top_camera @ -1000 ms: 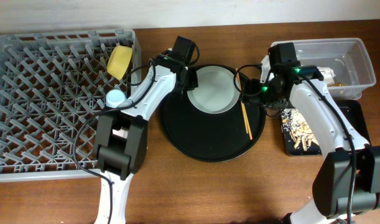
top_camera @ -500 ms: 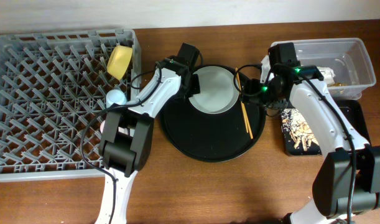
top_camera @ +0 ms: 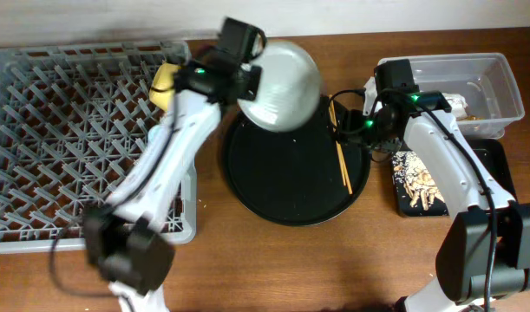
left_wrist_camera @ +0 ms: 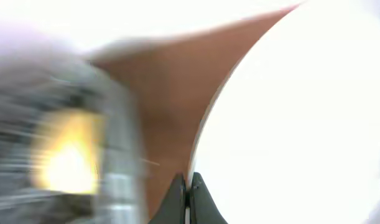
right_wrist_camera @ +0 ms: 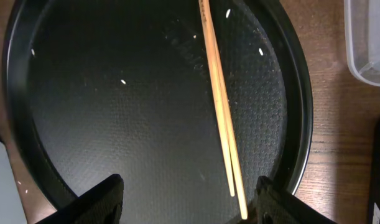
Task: Sort waste into correct bins and load items into the dishwasher rack
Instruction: 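Lift the white plate and lower it into the rack slots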
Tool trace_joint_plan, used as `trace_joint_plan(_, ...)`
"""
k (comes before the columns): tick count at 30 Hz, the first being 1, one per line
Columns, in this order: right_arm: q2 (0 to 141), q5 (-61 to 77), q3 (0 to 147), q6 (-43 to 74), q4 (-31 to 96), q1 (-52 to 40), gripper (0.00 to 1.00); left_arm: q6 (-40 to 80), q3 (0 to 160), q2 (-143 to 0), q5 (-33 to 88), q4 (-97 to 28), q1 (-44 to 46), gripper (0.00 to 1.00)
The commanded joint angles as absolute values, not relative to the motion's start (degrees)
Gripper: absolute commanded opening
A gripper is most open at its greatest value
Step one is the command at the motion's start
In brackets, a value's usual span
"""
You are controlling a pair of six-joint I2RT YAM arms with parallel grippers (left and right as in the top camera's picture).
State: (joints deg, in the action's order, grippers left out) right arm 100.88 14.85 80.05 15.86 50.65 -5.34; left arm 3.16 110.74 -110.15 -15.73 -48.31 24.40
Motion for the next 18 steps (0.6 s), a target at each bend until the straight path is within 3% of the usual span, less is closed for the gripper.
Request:
trace_joint_plan(1, 100.99, 14.76, 80.64, 15.44, 50.54, -5.61, 0.69, -10.35, 111.87, -106.02, -41.23, -47.16, 22.68, 0.00)
trace_joint_plan(6, 100.99, 14.76, 80.64, 15.46, 50.52, -5.58, 0.69, -16.64, 111.74, -106.89, -52.49, -43.75, 14.85, 0.00)
trace_joint_plan(13, 100.99, 14.74, 80.64, 15.44, 50.09, -5.61, 0.69, -17.91, 111.74, -108.12, -52.31, -41.69, 3.53, 0.00)
trace_joint_plan(18, 100.99, 14.72, 80.64, 15.44, 48.99, -5.58, 0.69, -20.29, 111.74, -108.90, -51.72, -40.77, 1.54, 0.00)
